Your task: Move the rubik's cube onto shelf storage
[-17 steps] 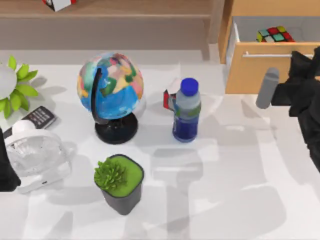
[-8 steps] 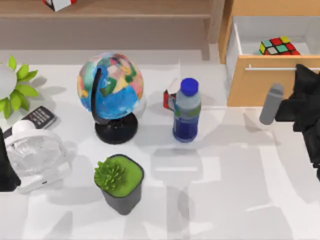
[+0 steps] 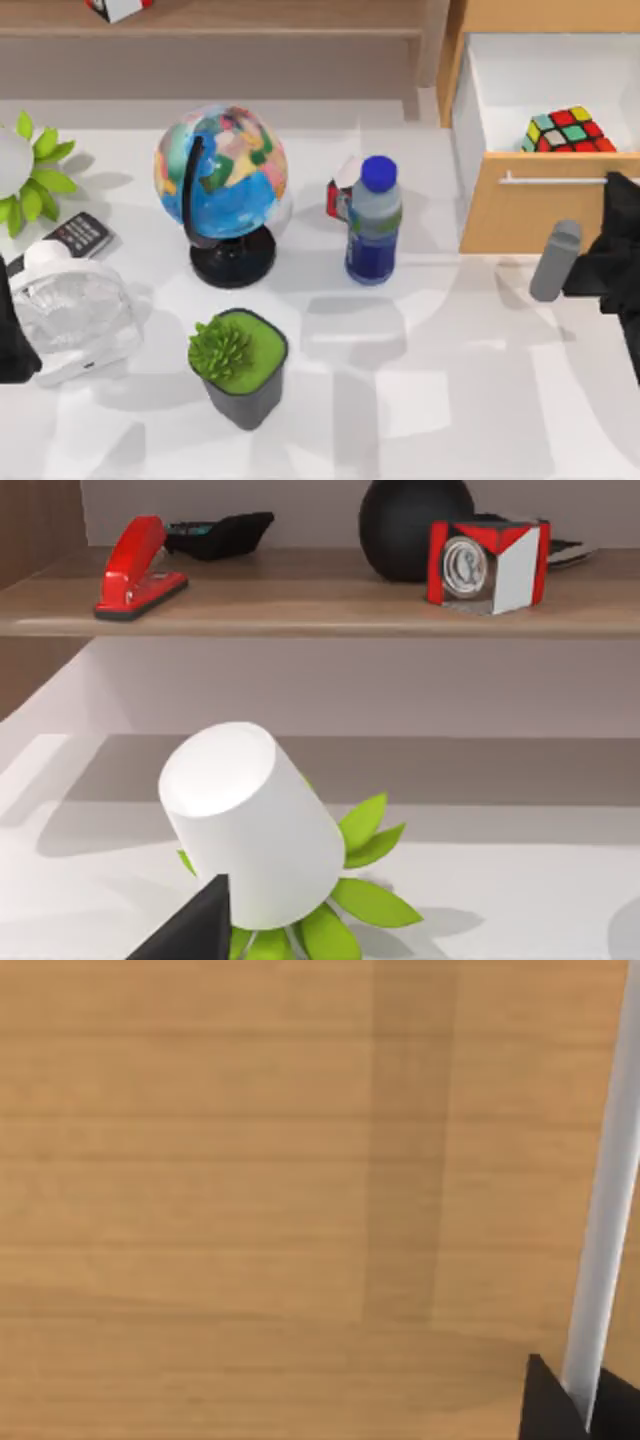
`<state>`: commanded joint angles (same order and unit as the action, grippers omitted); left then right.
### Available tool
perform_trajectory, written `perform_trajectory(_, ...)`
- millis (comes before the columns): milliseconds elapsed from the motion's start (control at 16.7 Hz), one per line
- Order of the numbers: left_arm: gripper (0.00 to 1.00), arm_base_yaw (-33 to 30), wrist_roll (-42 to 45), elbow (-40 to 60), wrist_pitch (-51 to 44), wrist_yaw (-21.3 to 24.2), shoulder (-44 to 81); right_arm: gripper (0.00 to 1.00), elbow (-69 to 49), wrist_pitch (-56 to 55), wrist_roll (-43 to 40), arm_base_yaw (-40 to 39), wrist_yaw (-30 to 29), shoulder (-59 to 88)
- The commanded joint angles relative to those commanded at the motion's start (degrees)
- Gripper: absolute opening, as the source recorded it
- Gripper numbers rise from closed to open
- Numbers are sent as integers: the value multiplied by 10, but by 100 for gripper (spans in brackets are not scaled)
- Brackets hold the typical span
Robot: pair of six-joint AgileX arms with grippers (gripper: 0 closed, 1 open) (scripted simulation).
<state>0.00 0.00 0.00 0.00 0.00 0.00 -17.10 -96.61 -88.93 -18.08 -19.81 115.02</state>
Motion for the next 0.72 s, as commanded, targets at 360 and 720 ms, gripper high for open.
perform_trajectory(360,100,0,0,0,0,0,0,8,15,-13,1,-6,-6,-6)
perform_trajectory(720,100,0,0,0,0,0,0,53,15,-13,1,-6,-6,-6)
